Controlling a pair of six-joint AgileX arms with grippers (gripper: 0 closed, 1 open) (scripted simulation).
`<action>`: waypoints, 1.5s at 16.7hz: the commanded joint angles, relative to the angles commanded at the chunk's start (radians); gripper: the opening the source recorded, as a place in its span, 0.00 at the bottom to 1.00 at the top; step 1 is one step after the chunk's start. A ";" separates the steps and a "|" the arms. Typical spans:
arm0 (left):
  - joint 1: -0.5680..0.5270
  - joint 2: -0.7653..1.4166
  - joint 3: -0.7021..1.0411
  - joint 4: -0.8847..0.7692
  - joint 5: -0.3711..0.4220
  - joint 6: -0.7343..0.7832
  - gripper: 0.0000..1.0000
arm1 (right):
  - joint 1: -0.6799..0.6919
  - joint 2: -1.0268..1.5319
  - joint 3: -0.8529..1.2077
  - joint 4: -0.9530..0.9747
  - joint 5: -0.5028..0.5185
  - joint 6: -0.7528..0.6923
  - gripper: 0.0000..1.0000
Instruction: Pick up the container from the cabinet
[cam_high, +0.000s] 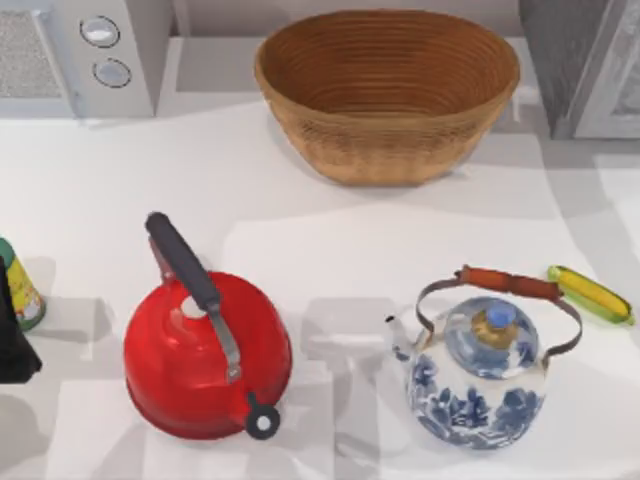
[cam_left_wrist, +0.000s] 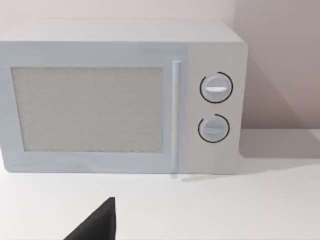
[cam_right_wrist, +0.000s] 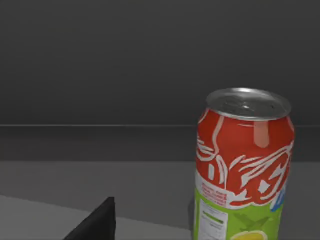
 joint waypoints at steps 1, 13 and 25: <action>0.000 0.000 0.000 0.000 0.000 0.000 1.00 | 0.001 -0.007 -0.026 0.021 0.003 -0.001 1.00; 0.000 0.000 0.000 0.000 0.000 0.000 1.00 | -0.017 0.078 0.001 0.083 -0.009 -0.002 1.00; 0.000 0.000 0.000 0.000 0.000 0.000 1.00 | -0.041 0.187 0.085 0.108 -0.030 -0.001 0.70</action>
